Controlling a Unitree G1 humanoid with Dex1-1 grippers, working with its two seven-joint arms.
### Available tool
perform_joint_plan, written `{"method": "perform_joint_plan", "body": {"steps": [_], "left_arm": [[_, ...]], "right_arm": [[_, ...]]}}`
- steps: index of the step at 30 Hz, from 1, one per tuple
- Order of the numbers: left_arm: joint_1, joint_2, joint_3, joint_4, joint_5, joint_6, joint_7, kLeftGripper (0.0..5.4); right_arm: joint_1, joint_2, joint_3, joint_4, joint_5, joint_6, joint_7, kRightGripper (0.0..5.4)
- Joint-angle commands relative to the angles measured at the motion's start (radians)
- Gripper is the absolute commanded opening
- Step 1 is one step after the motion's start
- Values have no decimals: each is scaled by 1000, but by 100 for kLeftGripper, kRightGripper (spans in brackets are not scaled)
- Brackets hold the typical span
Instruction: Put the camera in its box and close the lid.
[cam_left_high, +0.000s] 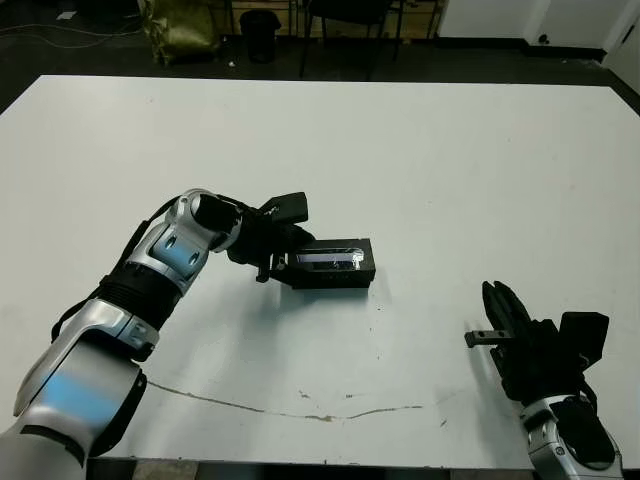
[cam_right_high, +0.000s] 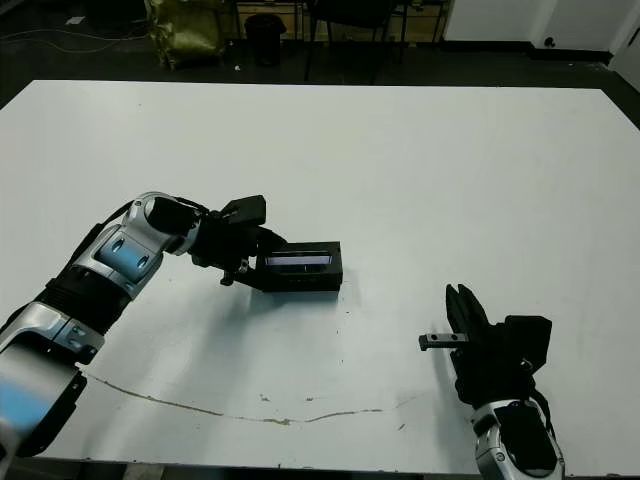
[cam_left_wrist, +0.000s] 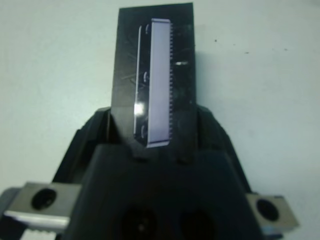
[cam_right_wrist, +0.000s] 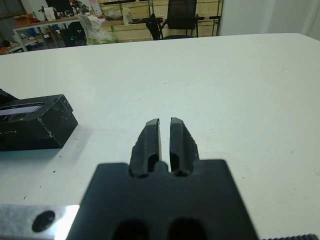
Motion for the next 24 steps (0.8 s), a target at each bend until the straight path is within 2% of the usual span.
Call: {"method": "perform_joint_plan", "body": {"steps": [1, 13, 24], "left_arm": [[7, -8, -10, 25, 14, 5, -4, 254], [11, -24, -9, 60, 24, -8, 7, 254], [-7, -40, -45, 76, 84, -20, 30, 254]], "right_arm": [[13, -2, -8, 14, 1, -2, 3, 0], [22, 3, -4, -5, 4, 17, -11, 0], [29, 4, -2, 9, 4, -9, -2, 0]]}}
